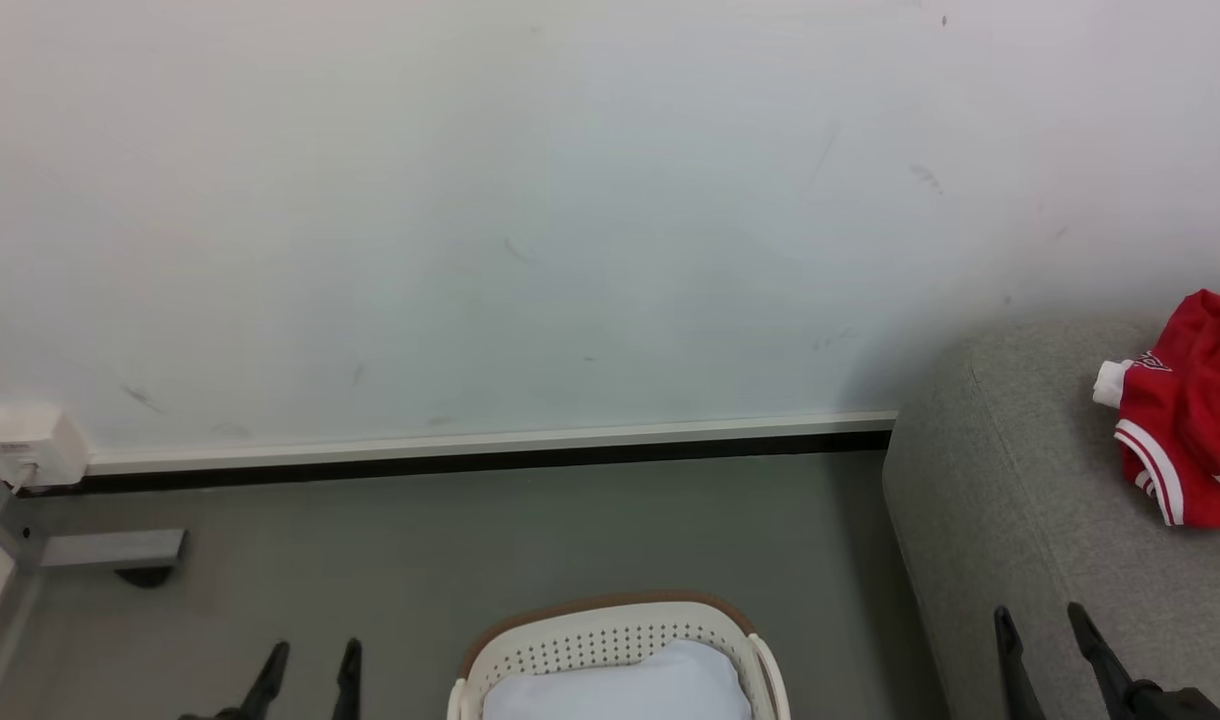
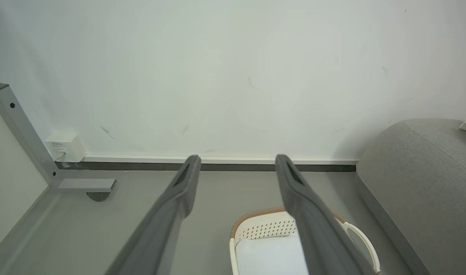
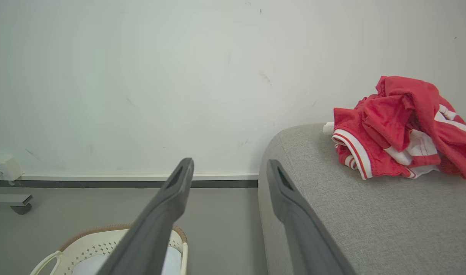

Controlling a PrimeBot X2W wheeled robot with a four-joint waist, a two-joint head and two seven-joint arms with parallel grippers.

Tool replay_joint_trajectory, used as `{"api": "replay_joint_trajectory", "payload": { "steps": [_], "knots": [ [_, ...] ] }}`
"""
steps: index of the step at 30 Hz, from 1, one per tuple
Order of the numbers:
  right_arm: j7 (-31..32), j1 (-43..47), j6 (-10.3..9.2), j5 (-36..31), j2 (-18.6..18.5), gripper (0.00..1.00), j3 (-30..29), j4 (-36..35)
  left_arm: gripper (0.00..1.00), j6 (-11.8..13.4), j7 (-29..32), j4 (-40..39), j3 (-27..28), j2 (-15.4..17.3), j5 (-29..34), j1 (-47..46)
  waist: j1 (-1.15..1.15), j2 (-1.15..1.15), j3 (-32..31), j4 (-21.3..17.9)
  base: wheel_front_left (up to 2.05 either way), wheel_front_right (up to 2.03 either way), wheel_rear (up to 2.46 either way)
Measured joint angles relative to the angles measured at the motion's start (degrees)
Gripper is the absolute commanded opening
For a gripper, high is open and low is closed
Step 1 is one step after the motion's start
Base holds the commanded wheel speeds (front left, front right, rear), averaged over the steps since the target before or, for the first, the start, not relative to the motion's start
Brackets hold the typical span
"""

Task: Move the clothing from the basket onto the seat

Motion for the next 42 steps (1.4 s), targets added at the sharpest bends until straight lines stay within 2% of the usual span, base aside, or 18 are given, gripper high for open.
{"api": "replay_joint_trajectory", "payload": {
  "steps": [1,8,20,42],
  "knots": [
    [0.0,0.0,0.0,0.0,0.0,0.0,0.0,0.1,0.0,-0.2,0.0,0.2,-0.1,-0.1,0.0,0.0,0.0,0.0,0.0,-0.1,0.0,0.0,0.0],
    [1.1,1.2,0.0,2.0,0.8,0.0,-0.1,2.6,0.0,-0.2,1.2,3.0,0.0,-1.2,-1.8,1.1,0.0,0.0,0.1,0.0,0.0,0.0,0.0],
    [4.2,1.0,0.0,15.1,0.7,0.0,-1.0,1.5,0.0,-0.5,4.3,2.1,0.6,-1.3,-15.4,0.4,0.0,0.0,0.4,0.4,0.0,0.0,0.0],
    [9.3,-0.5,0.0,35.5,0.7,0.0,-2.3,-0.9,0.0,-0.8,9.5,0.4,1.8,-1.6,-36.3,-2.0,0.0,0.0,1.0,1.1,0.0,0.0,0.0]
  ]
}}
